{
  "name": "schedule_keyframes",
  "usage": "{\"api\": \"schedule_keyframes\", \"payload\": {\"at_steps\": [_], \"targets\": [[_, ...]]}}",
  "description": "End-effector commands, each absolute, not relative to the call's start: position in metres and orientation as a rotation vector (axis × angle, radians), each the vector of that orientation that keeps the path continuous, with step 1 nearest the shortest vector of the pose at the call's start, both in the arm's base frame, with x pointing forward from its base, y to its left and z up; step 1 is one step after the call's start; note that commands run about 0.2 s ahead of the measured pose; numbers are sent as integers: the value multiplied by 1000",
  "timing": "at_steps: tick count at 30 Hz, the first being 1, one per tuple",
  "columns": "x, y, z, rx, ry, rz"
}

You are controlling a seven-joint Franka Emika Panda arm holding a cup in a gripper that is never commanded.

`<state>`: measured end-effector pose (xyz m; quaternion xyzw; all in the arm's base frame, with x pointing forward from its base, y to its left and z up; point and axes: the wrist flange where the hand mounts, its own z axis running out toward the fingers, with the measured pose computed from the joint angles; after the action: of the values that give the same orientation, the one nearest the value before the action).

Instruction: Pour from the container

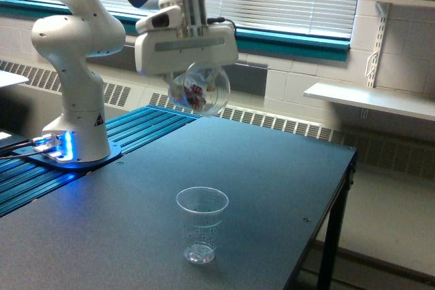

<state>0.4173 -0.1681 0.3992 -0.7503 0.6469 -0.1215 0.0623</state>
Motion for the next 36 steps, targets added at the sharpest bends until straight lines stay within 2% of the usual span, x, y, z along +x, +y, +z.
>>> {"api": "schedule_keyframes", "payload": {"at_steps": [1, 17, 36], "targets": [[417, -188, 390, -2246, 1929, -336], [427, -215, 356, -2223, 1942, -165], [457, -225, 348, -2149, 1885, -98]]}}
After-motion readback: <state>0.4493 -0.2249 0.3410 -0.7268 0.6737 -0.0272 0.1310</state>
